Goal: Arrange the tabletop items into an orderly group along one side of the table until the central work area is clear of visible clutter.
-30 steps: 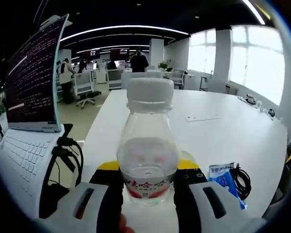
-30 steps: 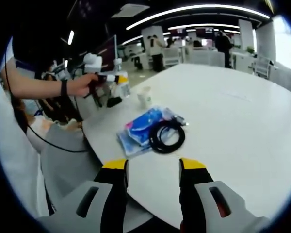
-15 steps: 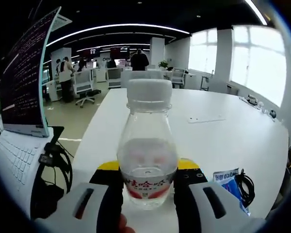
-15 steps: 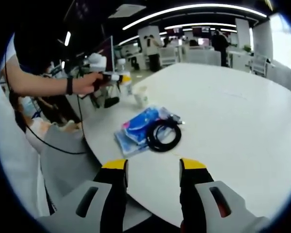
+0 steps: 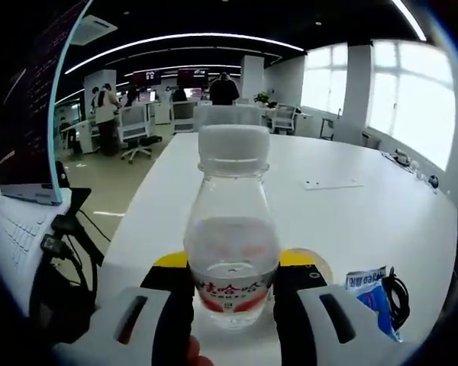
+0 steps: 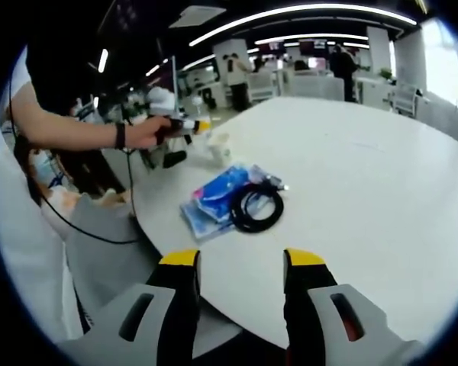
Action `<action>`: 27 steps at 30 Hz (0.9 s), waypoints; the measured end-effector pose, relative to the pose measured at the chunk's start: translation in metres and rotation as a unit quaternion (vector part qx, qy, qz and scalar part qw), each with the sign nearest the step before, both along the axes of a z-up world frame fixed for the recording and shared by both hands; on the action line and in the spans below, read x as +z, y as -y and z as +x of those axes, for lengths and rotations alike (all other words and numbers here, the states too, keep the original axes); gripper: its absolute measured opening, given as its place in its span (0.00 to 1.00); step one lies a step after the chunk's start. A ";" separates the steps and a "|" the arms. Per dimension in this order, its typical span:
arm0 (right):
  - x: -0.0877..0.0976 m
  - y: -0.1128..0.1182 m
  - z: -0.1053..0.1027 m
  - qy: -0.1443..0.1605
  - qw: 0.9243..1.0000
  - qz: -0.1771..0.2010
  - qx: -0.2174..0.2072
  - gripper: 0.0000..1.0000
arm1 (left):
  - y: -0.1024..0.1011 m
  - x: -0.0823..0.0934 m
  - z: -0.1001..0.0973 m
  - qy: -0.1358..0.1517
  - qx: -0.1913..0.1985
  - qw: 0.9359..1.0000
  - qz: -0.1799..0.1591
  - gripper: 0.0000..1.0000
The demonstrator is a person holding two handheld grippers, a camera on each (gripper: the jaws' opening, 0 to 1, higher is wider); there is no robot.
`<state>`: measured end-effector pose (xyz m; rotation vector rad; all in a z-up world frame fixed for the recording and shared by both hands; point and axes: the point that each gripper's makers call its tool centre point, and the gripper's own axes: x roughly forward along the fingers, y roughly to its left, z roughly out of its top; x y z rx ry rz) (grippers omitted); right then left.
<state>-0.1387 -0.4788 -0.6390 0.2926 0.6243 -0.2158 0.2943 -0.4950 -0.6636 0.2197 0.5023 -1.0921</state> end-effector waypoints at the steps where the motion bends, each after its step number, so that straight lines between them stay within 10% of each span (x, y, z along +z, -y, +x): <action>1: 0.000 0.000 -0.001 0.000 1.000 0.000 -0.001 0.42 | 0.000 -0.002 0.000 0.001 -0.001 1.000 0.001 0.39; 27: 0.004 -0.007 -0.004 -0.006 1.000 0.000 -0.004 0.42 | -0.013 -0.017 0.007 -0.003 0.025 1.000 -0.017 0.39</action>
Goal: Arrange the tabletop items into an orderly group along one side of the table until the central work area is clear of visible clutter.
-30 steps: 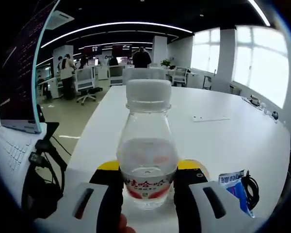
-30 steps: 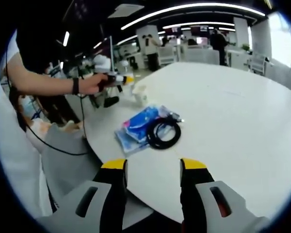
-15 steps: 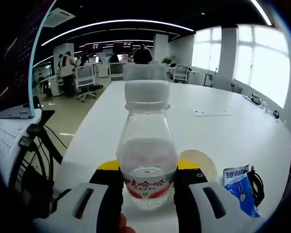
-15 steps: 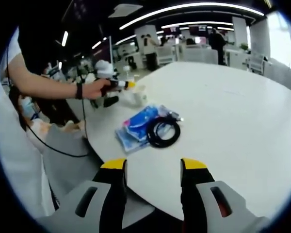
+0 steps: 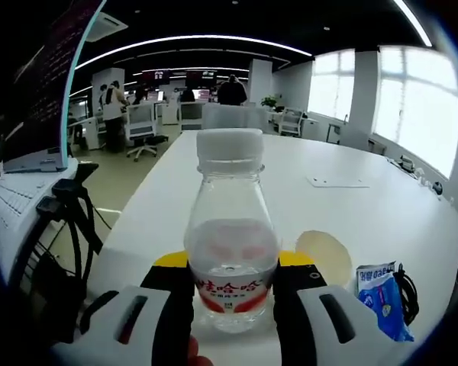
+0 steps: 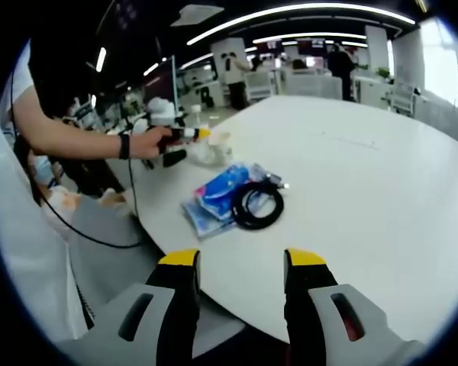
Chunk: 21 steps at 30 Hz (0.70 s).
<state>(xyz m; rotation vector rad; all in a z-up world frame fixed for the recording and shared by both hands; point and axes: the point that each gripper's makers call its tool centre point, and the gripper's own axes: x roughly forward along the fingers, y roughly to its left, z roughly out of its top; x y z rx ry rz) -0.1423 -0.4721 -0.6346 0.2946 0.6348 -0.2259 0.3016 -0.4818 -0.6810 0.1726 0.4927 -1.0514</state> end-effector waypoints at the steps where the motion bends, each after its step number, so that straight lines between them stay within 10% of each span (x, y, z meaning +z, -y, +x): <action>1: 0.000 0.000 0.000 -0.001 1.000 0.000 0.000 0.42 | 0.000 0.001 0.001 0.001 0.001 1.000 -0.002 0.39; 21: 0.005 0.005 -0.002 -0.004 1.000 -0.009 -0.014 0.42 | 0.004 -0.005 0.000 0.022 -0.001 1.000 -0.005 0.39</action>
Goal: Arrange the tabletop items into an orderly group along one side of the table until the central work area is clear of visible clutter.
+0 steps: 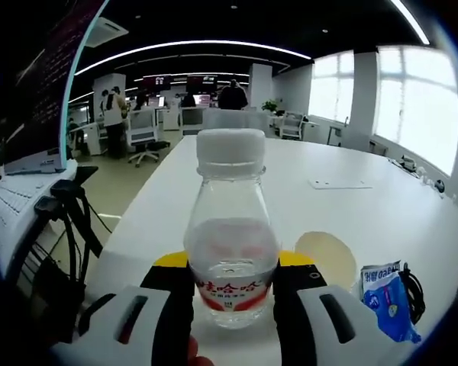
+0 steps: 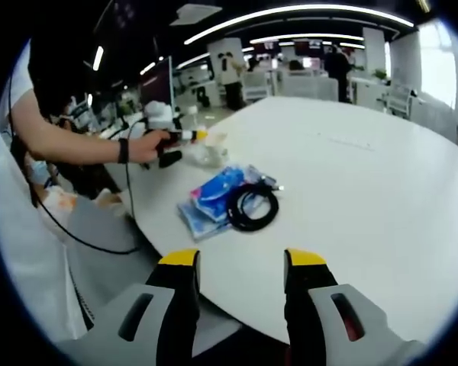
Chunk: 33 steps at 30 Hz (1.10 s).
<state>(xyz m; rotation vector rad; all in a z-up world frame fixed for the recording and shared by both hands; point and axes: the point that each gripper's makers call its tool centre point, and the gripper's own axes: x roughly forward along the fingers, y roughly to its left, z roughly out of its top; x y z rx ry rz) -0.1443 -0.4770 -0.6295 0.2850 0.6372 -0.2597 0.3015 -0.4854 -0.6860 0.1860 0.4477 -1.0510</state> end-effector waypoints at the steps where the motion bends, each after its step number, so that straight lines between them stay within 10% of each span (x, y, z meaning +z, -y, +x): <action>1: 0.000 -0.001 0.000 0.000 1.000 0.000 0.000 0.42 | -0.001 0.000 -0.001 0.002 0.000 1.000 0.001 0.39; 33: -0.004 -0.005 0.004 0.007 1.000 0.005 0.005 0.42 | -0.007 -0.001 -0.009 0.011 0.018 1.000 0.016 0.39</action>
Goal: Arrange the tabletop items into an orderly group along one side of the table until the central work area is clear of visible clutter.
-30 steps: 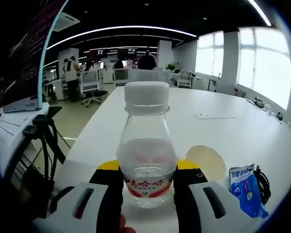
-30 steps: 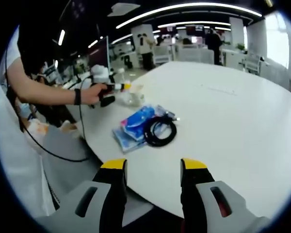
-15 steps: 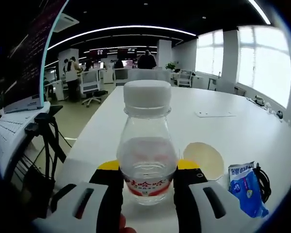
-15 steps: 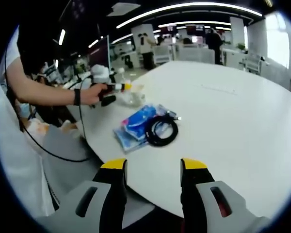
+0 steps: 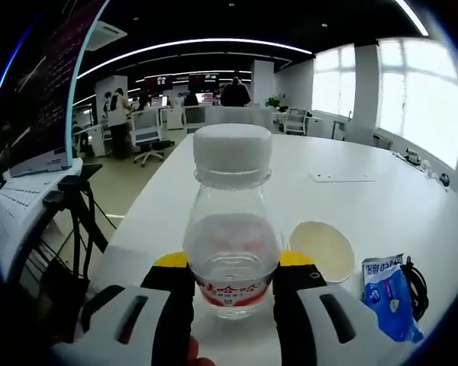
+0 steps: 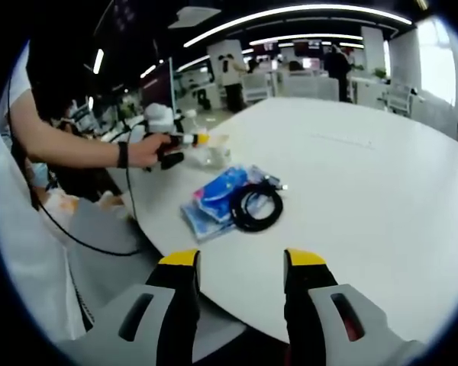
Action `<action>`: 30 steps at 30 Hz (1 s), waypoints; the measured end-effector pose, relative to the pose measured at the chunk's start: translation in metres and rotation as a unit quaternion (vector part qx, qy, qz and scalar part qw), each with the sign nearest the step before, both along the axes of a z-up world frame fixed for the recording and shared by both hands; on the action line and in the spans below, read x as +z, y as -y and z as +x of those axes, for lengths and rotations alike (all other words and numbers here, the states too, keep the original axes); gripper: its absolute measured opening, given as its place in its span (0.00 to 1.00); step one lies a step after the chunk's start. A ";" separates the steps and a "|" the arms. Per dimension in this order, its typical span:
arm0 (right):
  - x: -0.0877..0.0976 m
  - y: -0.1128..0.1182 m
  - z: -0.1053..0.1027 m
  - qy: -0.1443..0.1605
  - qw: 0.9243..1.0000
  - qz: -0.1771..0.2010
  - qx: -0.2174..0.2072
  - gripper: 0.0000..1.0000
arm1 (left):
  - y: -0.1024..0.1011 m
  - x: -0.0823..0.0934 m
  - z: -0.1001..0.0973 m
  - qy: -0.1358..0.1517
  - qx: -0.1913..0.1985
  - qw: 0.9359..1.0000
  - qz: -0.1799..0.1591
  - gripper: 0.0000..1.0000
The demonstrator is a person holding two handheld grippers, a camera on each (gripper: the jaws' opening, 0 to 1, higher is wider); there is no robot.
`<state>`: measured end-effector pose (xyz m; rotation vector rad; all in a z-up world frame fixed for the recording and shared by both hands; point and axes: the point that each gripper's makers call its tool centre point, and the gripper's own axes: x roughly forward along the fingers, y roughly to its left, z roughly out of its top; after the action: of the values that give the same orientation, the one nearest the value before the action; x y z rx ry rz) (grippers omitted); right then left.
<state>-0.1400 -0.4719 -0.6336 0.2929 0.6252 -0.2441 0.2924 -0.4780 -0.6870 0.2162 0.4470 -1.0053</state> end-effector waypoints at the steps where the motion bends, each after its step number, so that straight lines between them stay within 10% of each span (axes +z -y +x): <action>1: 0.000 0.000 0.000 0.000 1.000 0.000 0.000 0.42 | 0.000 0.000 0.000 0.000 0.001 1.000 -0.001 0.39; 30: -0.003 -0.005 -0.002 -0.004 1.000 0.004 0.004 0.42 | 0.010 -0.001 0.002 -0.004 0.013 1.000 -0.002 0.40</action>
<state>-0.1422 -0.4672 -0.6363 0.2968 0.6361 -0.2348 0.2946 -0.4882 -0.6877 0.2024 0.4544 -0.9815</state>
